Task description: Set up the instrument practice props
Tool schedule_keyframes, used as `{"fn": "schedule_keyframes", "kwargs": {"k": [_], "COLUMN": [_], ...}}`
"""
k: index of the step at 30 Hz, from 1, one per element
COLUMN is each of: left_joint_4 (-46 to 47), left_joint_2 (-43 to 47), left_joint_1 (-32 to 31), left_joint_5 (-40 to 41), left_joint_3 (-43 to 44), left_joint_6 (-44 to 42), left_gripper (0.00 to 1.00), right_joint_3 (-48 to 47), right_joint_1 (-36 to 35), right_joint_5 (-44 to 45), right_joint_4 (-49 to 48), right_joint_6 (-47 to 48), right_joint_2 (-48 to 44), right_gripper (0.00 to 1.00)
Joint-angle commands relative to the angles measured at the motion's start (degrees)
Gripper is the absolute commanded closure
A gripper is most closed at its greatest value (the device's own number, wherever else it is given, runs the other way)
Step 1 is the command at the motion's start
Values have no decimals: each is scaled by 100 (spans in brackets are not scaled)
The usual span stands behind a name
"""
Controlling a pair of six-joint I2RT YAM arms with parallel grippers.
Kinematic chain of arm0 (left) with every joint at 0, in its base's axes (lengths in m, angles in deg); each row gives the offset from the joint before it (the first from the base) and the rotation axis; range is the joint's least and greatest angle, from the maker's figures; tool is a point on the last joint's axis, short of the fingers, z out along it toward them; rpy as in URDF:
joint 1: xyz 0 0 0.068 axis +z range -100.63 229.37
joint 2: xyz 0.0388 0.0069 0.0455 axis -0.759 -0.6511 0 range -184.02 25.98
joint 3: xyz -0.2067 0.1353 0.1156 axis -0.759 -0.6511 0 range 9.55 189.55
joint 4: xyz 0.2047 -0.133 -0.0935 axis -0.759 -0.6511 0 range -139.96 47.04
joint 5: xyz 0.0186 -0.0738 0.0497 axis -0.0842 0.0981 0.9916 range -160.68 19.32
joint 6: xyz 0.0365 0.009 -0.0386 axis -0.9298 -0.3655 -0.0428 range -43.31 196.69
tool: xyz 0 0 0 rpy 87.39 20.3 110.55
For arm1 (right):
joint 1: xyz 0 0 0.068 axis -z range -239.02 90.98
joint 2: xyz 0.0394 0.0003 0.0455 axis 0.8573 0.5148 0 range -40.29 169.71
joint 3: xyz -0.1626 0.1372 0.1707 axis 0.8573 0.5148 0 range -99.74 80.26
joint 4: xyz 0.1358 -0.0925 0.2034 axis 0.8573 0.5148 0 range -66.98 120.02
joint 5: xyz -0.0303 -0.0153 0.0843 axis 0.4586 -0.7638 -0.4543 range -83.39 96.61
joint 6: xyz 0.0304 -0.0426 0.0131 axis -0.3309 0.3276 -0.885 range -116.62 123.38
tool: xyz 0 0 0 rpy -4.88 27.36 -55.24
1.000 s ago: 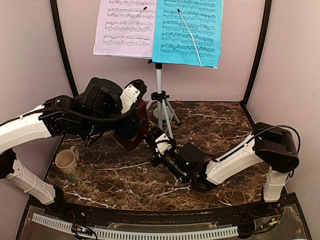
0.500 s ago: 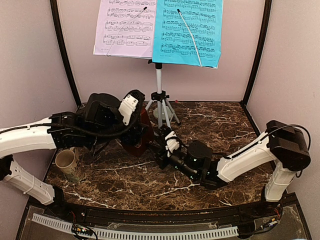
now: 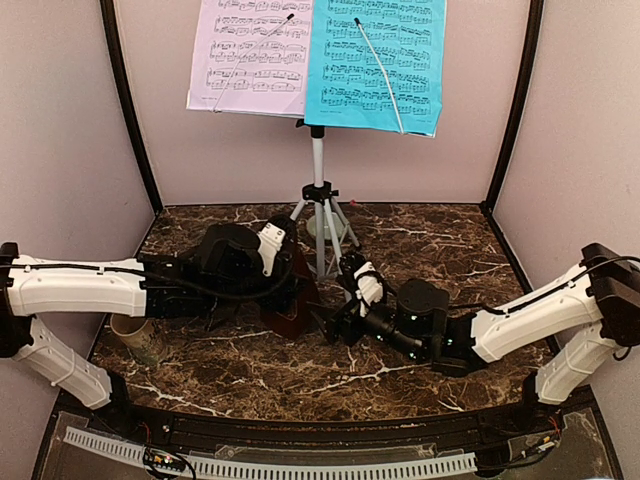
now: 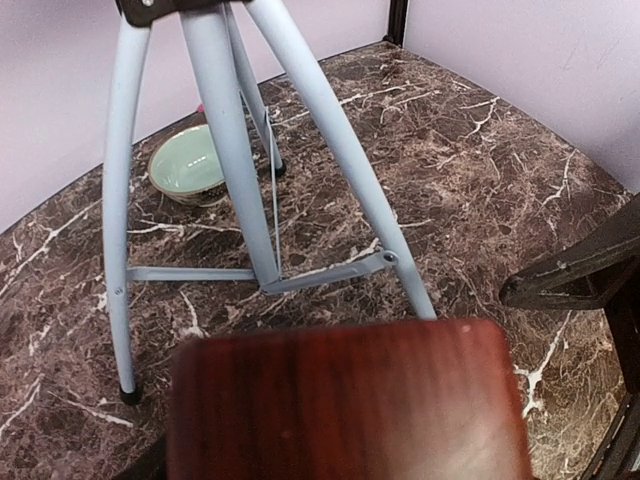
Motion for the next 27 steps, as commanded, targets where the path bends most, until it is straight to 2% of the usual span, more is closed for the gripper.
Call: {"fn": "schedule_keyframes", "kwargs": {"k": [1, 5, 13, 18, 20, 22, 23, 27], "left_joint_4": [1247, 1475, 1755, 1904, 1887, 1774, 1719, 1501], "left_joint_2": [-69, -327, -886, -1100, -1130, -1114, -1092, -955], "left_joint_1": [49, 68, 68, 68, 68, 79, 85, 110], "left_joint_5": [9, 44, 71, -45, -201, -435, -575, -821], "left_joint_3": [-126, -182, -216, -222, -216, -193, -190, -218], "left_joint_6": [290, 484, 825, 775, 748, 730, 716, 695], "left_gripper": [99, 99, 98, 87, 77, 52, 43, 19], "right_joint_3": [-112, -42, -86, -77, -108, -141, -157, -253], "right_joint_1": [153, 371, 782, 951, 983, 1006, 1007, 1016], "right_joint_5": [-5, -181, -693, -892, -931, -1002, -1035, -1058], "right_joint_4": [700, 896, 1337, 1360, 1402, 1431, 1436, 1467], "right_joint_6": [-558, -828, -1190, -1340, -1379, -1406, -1418, -1428], "right_joint_2": [-263, -471, -691, -765, -753, -719, -709, -659], "right_gripper": [11, 7, 6, 4, 4, 3, 3, 1]}}
